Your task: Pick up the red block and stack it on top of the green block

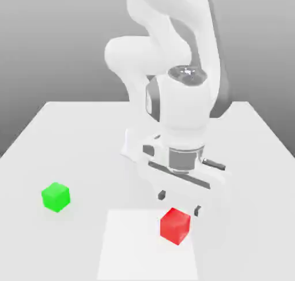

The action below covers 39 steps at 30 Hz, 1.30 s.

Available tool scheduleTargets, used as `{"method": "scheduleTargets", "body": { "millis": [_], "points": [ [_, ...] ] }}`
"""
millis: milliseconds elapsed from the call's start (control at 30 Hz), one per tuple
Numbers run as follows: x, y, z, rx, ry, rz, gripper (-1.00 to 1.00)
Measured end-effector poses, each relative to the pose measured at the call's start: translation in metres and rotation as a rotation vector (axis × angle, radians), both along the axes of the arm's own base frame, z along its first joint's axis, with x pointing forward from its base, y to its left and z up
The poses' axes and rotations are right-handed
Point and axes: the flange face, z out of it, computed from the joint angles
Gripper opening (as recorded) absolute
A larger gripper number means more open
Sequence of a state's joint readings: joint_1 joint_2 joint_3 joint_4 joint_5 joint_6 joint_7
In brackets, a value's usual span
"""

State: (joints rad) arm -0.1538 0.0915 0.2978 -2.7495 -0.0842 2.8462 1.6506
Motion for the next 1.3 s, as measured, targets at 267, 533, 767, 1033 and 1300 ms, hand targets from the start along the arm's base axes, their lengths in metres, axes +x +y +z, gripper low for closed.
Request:
{"method": "scheduleTargets", "body": {
  "millis": [267,533,767,1033,1300],
  "points": [
    [-0.004,-0.001,-0.048,-0.002,0.008,0.002,-1.0],
    [-0.003,0.0,-0.043,-0.002,0.004,0.001,-1.0],
    [0.0,0.0,-0.002,0.001,-0.001,-0.001,-1.0],
    [-0.006,-0.066,0.023,-0.013,0.014,-0.282,-1.0],
    [-0.047,-0.208,0.038,-0.016,0.019,-0.933,-1.0]
  ]
}}
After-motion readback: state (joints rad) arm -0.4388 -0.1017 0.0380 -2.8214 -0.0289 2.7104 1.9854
